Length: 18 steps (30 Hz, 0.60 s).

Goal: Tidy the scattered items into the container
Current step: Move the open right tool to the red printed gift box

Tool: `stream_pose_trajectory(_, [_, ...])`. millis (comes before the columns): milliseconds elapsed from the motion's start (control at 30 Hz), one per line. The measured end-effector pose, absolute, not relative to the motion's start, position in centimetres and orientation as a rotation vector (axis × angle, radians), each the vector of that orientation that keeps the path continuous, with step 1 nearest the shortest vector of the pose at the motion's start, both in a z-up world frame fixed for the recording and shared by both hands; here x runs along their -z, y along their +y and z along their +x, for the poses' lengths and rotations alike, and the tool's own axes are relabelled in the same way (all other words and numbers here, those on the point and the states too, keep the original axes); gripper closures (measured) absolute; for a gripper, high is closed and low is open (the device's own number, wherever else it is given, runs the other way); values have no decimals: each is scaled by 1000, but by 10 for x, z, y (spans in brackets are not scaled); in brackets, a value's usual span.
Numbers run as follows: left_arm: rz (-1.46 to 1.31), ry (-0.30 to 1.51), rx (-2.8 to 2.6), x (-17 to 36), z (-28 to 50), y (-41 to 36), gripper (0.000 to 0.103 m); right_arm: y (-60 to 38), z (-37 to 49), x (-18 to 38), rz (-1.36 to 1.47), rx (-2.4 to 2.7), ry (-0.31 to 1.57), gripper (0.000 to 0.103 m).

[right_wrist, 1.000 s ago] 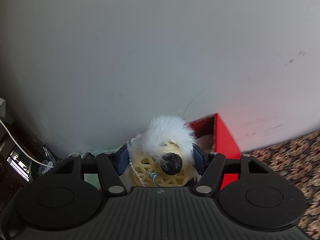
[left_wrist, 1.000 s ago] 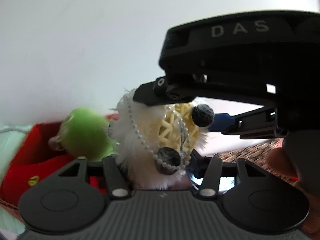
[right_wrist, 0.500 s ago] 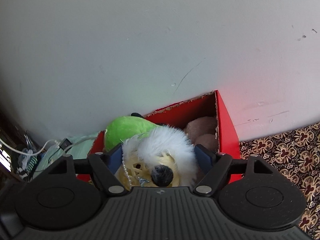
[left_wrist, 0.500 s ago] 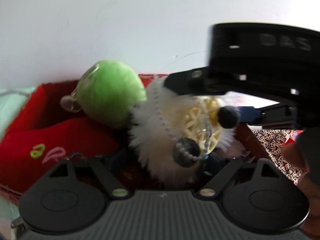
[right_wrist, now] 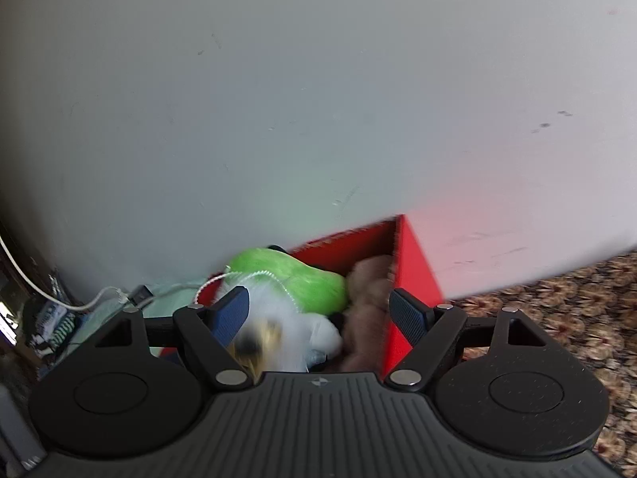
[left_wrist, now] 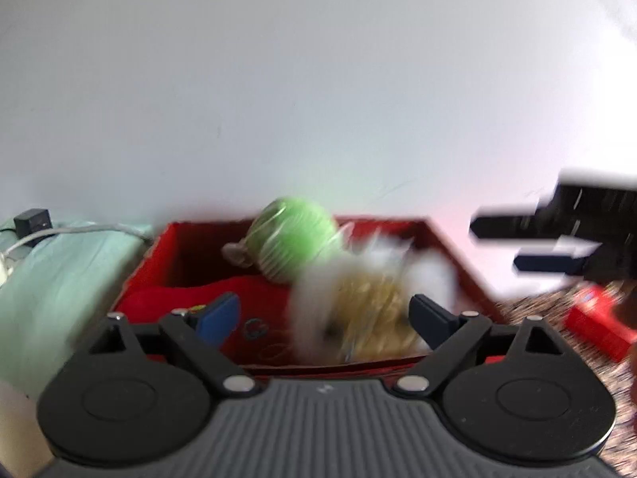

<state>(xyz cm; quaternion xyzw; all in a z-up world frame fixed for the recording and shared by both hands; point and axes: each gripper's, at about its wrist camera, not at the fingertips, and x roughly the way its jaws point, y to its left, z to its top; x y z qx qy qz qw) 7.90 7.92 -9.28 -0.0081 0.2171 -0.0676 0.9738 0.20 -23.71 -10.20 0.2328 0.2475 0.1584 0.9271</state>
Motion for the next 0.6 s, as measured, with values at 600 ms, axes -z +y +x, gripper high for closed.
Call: stream_pose_trajectory(600, [-34,616,590,110,99,-130,9,-449,-102,157,649,183,483,19])
